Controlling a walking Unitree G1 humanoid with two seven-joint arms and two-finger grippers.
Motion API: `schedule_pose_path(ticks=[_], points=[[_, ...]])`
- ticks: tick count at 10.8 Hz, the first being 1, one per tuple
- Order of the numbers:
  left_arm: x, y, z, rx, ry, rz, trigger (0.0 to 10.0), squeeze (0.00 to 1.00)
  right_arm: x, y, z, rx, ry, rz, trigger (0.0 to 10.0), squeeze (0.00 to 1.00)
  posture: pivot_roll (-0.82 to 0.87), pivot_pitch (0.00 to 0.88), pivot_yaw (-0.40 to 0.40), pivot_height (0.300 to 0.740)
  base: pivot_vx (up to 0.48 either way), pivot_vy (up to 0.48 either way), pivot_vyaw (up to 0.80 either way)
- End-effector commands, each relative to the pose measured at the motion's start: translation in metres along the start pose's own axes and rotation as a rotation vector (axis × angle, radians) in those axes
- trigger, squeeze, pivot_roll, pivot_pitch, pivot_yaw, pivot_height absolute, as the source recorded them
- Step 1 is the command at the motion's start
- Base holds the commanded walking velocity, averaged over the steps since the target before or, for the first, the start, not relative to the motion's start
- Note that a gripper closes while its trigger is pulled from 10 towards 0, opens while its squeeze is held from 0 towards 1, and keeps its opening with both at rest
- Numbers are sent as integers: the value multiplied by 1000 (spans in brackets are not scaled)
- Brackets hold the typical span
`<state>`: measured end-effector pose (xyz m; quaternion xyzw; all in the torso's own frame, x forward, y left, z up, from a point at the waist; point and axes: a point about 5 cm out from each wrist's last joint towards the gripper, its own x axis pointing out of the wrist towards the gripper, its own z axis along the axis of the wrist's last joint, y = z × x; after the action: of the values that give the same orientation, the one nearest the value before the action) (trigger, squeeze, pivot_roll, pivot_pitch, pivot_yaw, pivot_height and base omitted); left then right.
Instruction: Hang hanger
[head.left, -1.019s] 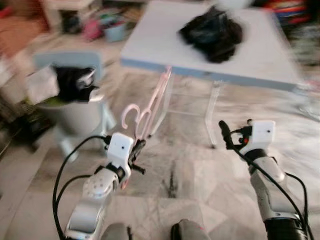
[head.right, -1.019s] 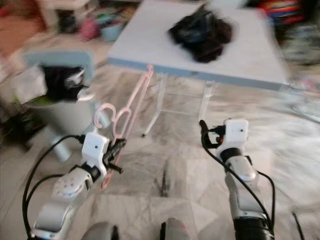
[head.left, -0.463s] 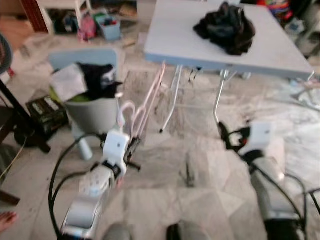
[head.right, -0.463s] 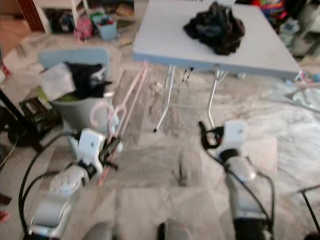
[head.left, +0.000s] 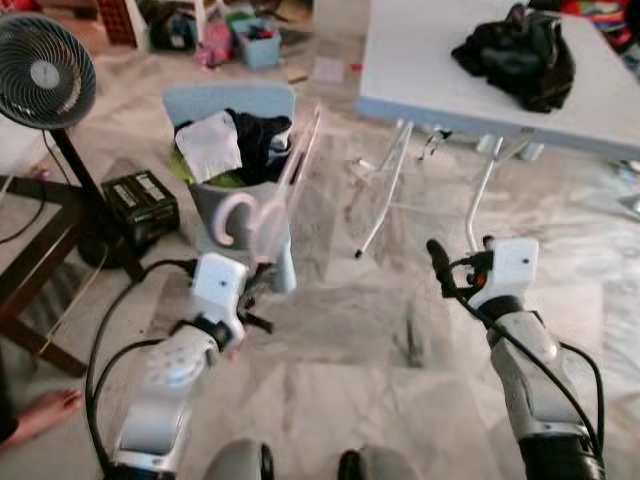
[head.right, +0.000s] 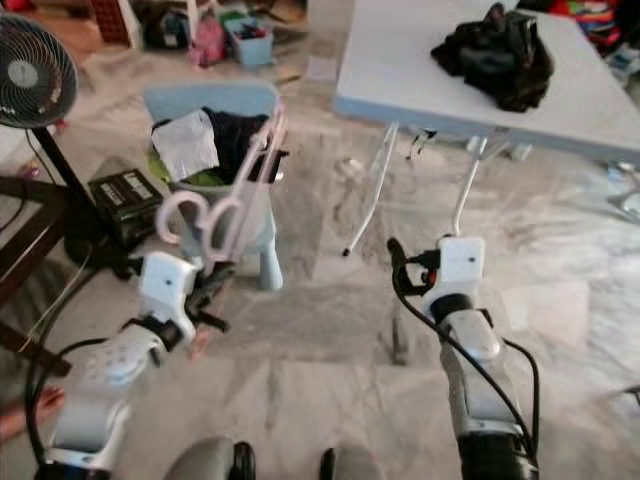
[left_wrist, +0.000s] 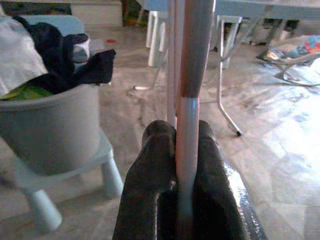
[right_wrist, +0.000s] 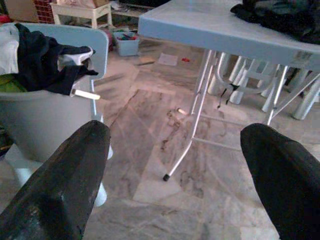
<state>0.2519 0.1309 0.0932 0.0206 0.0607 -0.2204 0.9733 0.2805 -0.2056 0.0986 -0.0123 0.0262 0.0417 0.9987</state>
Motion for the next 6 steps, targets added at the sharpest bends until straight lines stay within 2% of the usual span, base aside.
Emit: schedule_pose_path(ticks=[1, 6], points=[[0, -3, 5, 0, -27, -11, 10000, 0, 0, -5, 4, -6, -14, -11, 10000, 0, -26, 107, -75, 740, 292, 0, 0], [1, -4, 5, -2, -28, -21, 10000, 0, 2, -7, 5, -21, -10, -13, 10000, 0, -26, 111, -76, 740, 295, 0, 0]])
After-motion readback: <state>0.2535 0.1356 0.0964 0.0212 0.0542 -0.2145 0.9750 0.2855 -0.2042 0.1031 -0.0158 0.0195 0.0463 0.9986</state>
